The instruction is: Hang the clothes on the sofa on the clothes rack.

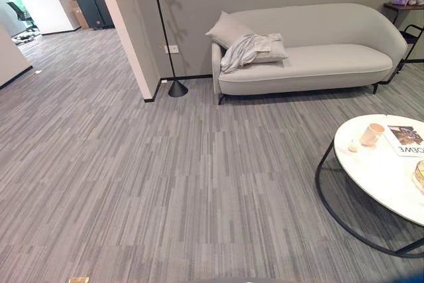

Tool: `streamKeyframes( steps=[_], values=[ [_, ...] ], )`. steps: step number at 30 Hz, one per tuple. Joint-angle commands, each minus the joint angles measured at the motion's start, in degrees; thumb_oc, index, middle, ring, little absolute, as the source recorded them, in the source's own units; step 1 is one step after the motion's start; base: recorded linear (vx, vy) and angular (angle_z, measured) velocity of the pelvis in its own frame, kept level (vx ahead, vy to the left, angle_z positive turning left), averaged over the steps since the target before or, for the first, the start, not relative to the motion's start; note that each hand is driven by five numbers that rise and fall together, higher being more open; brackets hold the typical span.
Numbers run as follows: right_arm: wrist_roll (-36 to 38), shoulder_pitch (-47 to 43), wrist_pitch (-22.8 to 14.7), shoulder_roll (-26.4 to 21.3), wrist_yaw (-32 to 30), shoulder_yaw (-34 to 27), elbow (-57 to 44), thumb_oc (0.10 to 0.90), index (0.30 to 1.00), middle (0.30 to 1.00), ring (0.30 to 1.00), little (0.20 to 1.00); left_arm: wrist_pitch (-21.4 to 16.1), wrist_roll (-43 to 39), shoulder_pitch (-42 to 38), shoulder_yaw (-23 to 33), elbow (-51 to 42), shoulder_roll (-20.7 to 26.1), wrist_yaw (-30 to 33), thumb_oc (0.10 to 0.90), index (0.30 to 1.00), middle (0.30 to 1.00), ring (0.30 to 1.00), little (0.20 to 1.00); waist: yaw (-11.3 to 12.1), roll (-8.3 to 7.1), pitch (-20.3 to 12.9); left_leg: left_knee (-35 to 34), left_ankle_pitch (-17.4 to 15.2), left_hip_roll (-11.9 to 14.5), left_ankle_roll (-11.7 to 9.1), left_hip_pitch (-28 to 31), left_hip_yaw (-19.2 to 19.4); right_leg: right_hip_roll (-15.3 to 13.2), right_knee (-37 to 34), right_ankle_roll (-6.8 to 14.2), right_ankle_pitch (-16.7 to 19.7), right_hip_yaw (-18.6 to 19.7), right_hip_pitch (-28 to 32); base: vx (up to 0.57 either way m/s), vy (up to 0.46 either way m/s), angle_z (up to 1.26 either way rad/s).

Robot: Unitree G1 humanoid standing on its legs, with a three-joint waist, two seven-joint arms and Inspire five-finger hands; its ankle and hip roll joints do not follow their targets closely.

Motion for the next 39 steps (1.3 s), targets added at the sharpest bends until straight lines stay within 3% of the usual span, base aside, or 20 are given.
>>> streamKeyframes(
  steps=[1, 6, 22, 33, 39],
  values=[
    [0.37, -3.52, -1.99, 2.32, -4.46, 0.11, 4.18, 0.8, 0.9, 0.9, 0.9, 0.9, -1.8, 0.55, -1.35, -1.07, 2.98, -0.61, 1.44, 0.8, 0.9, 0.9, 0.9, 0.9, 1.05, -3.18, 0.04, -3.19, 1.9, -2.26, 0.62, -3.34, -3.28, -3.26, -4.26, 3.05, 0.45, -0.75, 3.66, 0.0, 0.0, 0.0],
    [-1.78, -4.22, -1.66, 3.13, -6.98, 2.2, 3.89, 0.8, 0.9, 0.9, 0.9, 0.9, -2.31, -0.19, -1.15, -2.92, 2.09, -1.0, 1.95, 0.8, 0.9, 0.9, 0.9, 0.9, 0.63, -2.95, 0.13, -3.19, 1.52, -2.14, 0.71, -2.98, -2.83, -3.29, -4.26, 3.1, 0.49, -0.21, 3.7, 0.0, 0.003, -0.03],
    [-6.67, -3.8, -0.7, 4.41, -4.96, 7.06, 3.44, 0.8, 0.9, 0.9, 0.9, 0.9, -2.47, 1.54, -1.88, -4.28, 2.68, -0.82, 1.55, 0.8, 0.9, 0.9, 0.9, 0.9, 0.42, -3.41, -0.02, -3.19, 0.94, -2.17, 0.99, -2.35, -2.52, -3.69, -4.26, 3.23, 0.39, 0.06, 4.12, 0.0, 0.003, -0.02],
    [-6.29, -4.02, -0.65, 3.98, -2.73, 6.96, 3.44, 0.8, 0.9, 0.9, 0.9, 0.9, -2.01, 3.06, -2.07, -4.39, 3.18, -0.51, 0.83, 0.8, 0.9, 0.9, 0.9, 0.9, 0.7, -3.42, -0.26, -3.19, 0.41, -2.47, 1.34, -1.98, -2.76, -4.34, -4.26, 3.59, 0.36, 0.02, 4.36, 0.01, 0.009, 0.0],
    [-4.24, -4.15, -0.4, 2.46, -3.98, 3.63, 5.25, 0.8, 0.9, 0.9, 0.9, 0.9, -1.52, 6.86, -1.81, -6.27, 3.57, -0.56, 0.64, 0.8, 0.9, 0.9, 0.9, 0.9, 0.78, -2.95, -0.35, -3.19, -0.29, -3.6, 2.22, -1.77, -3.24, -5.57, -4.26, 4.4, 0.22, -0.11, 4.67, 0.04, 0.057, 0.01]
  ],
)
